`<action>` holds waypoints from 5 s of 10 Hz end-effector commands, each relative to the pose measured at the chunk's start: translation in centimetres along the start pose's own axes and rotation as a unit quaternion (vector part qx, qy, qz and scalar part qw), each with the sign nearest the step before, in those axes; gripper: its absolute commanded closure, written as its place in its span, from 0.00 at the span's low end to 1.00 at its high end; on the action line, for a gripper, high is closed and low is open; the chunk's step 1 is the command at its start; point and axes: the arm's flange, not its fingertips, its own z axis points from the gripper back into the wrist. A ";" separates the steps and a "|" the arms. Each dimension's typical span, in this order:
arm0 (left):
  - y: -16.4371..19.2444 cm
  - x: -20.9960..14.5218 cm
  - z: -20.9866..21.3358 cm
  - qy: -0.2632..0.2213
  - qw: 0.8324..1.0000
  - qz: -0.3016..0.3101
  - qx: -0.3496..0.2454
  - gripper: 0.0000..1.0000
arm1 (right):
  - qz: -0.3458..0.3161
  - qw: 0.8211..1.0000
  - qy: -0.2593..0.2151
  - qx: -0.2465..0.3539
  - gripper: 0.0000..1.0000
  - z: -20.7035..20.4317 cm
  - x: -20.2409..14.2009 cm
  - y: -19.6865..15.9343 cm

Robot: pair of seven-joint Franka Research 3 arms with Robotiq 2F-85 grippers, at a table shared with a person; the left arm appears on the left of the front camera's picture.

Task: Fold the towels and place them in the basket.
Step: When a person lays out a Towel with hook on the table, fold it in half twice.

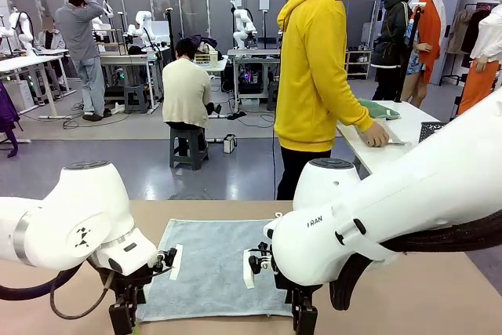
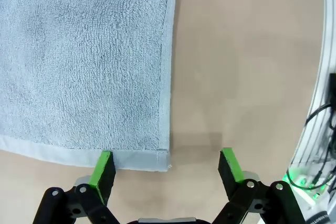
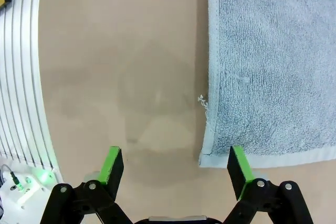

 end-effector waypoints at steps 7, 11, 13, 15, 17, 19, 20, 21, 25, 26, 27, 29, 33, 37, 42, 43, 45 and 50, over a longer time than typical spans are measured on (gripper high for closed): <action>-0.4 -0.2 -0.6 0.001 1.000 -0.011 0.010 0.49 | -0.035 0.999 0.001 -0.013 0.00 -1.1 -0.1 -1.7; -0.4 -0.2 -0.7 0.004 1.000 -0.014 0.011 1.00 | -0.034 0.999 0.000 -0.011 1.00 -0.9 -0.2 -1.9; -0.3 -0.1 -0.6 0.002 1.000 -0.016 0.013 1.00 | -0.042 0.999 0.005 -0.010 1.00 -0.5 -0.4 -2.2; -0.2 -0.2 -0.5 0.004 1.000 -0.016 0.012 1.00 | -0.048 0.999 0.011 -0.007 1.00 -0.4 -0.5 -2.4; 0.1 0.1 -0.3 0.011 1.000 -0.022 0.007 1.00 | -0.048 0.999 0.019 -0.008 1.00 0.3 -0.5 -2.4; 0.1 0.4 0.5 0.008 0.999 -0.030 0.009 1.00 | -0.057 0.998 0.010 -0.008 1.00 1.4 -0.5 -2.4; 0.1 0.3 1.3 0.003 0.999 -0.032 0.009 1.00 | -0.059 0.998 0.009 -0.007 1.00 2.0 -0.3 -2.1; -0.1 0.4 2.7 -0.006 0.999 -0.034 0.013 1.00 | -0.053 0.999 0.006 -0.003 1.00 3.2 0.1 -1.7; -0.6 1.3 8.4 -0.043 0.996 -0.071 0.042 1.00 | -0.040 0.999 -0.014 -0.008 1.00 8.1 1.5 -1.8; -0.5 1.4 9.0 -0.058 0.995 -0.068 0.045 1.00 | -0.039 0.999 -0.018 -0.013 1.00 8.6 1.5 -2.0; -0.5 1.4 9.4 -0.063 0.995 -0.063 0.053 1.00 | -0.038 0.999 -0.019 -0.019 1.00 8.8 1.5 -2.0; -0.5 1.7 9.6 -0.048 0.995 -0.061 0.061 1.00 | -0.031 0.999 -0.017 -0.018 1.00 9.0 1.6 -2.0; -0.6 1.6 9.7 -0.053 0.995 -0.058 0.061 0.93 | -0.031 0.999 -0.017 -0.019 0.95 9.0 1.5 -2.1; 1.6 4.0 14.8 -0.073 0.994 -0.066 0.038 0.93 | -0.026 0.998 -0.039 -0.038 0.95 14.1 2.7 -4.0; 9.4 6.5 14.4 -0.106 0.994 0.008 0.037 0.93 | -0.067 0.996 -0.035 -0.050 0.95 14.4 3.5 -10.7; 10.7 6.7 13.9 -0.108 0.993 0.012 0.047 0.93 | -0.070 0.996 -0.026 -0.044 0.95 13.5 3.8 -12.0; 13.4 6.7 12.5 -0.104 0.992 0.030 0.058 0.93 | -0.082 0.995 -0.012 -0.054 0.95 12.2 4.3 -14.3; 19.6 5.5 8.8 -0.086 0.991 0.082 0.059 0.93 | -0.136 0.988 0.025 -0.065 0.95 8.3 3.4 -20.3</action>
